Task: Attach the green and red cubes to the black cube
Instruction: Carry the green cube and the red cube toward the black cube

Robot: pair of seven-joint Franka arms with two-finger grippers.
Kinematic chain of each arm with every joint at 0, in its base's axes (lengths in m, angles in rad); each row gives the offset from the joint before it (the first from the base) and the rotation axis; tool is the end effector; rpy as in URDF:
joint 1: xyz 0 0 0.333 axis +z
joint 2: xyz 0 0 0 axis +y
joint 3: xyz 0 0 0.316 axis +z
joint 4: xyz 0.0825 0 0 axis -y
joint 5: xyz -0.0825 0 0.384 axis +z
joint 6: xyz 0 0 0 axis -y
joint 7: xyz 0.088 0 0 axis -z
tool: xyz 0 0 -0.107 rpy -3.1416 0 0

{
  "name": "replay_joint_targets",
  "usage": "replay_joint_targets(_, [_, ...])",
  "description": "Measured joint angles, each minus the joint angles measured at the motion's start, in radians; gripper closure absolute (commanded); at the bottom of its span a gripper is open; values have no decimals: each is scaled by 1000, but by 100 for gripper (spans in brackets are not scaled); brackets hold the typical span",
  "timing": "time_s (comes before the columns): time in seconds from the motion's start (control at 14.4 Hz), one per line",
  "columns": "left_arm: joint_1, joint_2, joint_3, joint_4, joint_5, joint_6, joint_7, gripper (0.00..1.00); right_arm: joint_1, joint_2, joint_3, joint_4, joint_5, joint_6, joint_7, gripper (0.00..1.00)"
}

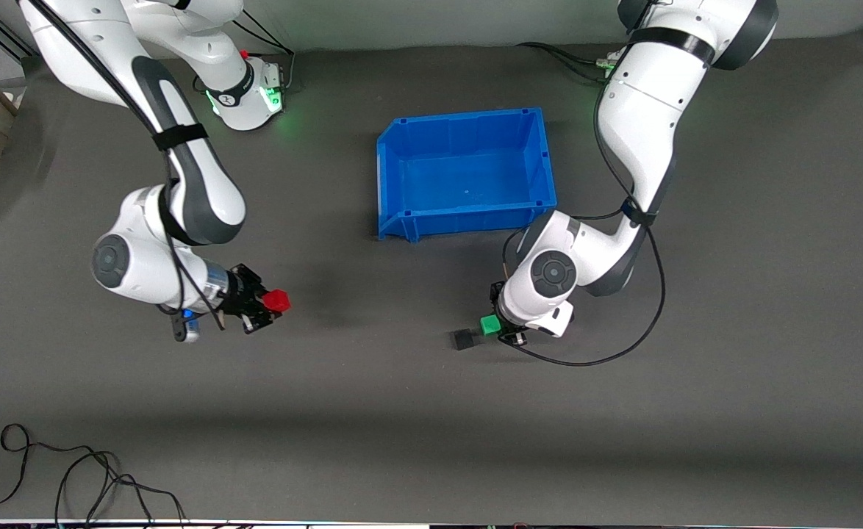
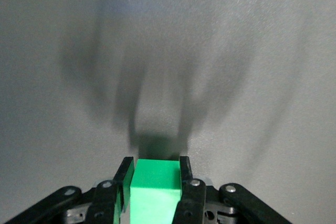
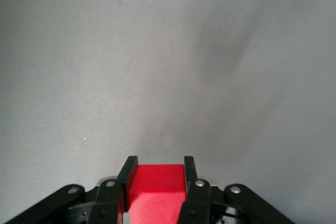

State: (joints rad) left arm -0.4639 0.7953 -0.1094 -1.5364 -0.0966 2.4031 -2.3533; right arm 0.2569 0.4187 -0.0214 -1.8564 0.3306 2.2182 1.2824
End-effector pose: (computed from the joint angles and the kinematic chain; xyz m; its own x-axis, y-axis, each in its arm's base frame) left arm 0.6064 -0.3776 0.1925 -0.3094 0.9389 -0.1511 0.9509 0.3041 -0.0571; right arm 0.6127 0.1586 0.2919 0.3011 -0.9197 -0.2520 -0.9496 -0.3133 0.0087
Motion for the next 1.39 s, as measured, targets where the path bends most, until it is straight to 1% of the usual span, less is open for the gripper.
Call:
replay_joint_targets(0.28, [-2, 2, 6, 3, 0, 31, -1, 100, 72, 53, 0, 46, -35, -2, 116, 100])
replay_joint_targets(0.55, [-2, 13, 7, 3, 0, 82, -1, 100, 76, 59, -5, 67, -37, -2, 140, 100])
replay_joint_targets(0.83, [-2, 20, 7, 6, 0, 103, -1, 100, 91, 70, -3, 95, -37, -3, 190, 100])
replay_joint_targets(1.25, [-9, 21, 7, 14, 0, 105, -1, 100, 108, 90, -2, 120, -37, -3, 225, 100])
replay_joint_targets(1.39, [-9, 21, 7, 15, 0, 105, -1, 100, 108, 101, -1, 142, -37, -4, 279, 100])
